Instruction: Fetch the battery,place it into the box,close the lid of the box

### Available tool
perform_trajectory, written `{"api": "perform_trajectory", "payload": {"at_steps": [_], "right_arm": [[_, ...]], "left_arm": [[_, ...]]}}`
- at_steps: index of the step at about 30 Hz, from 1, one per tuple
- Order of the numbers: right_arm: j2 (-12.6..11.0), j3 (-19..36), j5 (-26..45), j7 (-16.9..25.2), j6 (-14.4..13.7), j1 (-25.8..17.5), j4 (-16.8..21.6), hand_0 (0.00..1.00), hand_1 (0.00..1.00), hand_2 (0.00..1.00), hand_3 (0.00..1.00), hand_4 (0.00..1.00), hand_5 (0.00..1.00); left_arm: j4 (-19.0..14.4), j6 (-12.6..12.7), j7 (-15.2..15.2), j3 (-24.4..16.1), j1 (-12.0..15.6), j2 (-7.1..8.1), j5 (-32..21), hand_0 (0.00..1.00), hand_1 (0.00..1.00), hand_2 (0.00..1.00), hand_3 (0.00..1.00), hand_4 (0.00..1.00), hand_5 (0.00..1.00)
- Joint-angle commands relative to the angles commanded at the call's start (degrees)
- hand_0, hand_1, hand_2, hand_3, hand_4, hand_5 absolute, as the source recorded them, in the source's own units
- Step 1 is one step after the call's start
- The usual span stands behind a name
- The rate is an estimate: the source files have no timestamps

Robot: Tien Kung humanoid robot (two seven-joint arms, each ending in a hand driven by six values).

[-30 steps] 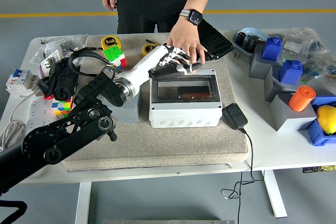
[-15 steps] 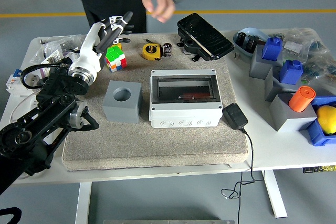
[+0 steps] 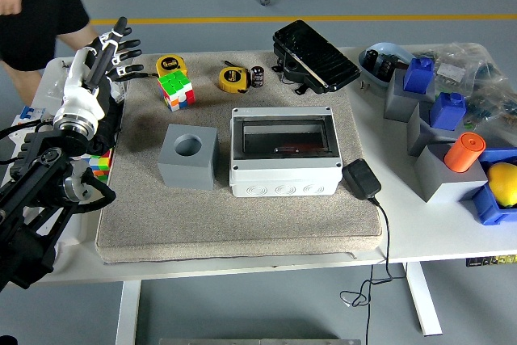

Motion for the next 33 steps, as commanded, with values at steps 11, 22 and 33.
{"api": "perform_trajectory", "payload": {"at_steps": [11, 22, 33], "right_arm": [[-0.03, -0.56, 0.14, -0.05, 0.03, 0.55, -0.03, 0.571, 0.642, 0.667, 0.583, 0.945, 0.488], [0.24, -0.40, 0.32, -0.05, -0.05, 0.54, -0.07, 0.571, 0.642, 0.667, 0.582, 0.943, 0.486], [0.63, -0.76, 0.70, 0.01, -0.10, 0.83, -0.20, 0.571, 0.642, 0.667, 0.582, 0.942, 0.484]], "left_arm": [[0.31, -0.32, -0.33, -3.38, 1.54, 0.56, 0.23, 0.441, 0.590, 0.595, 0.632, 0.998, 0.622], [0.15, -1.00, -0.04, -7.02, 2.85, 0.22, 1.52, 0.433, 0.577, 0.590, 0.624, 0.998, 0.604], [-0.33, -1.28, 0.05, -10.06, 3.52, 0.02, 2.12, 0.426, 0.571, 0.590, 0.622, 0.998, 0.597]]}}
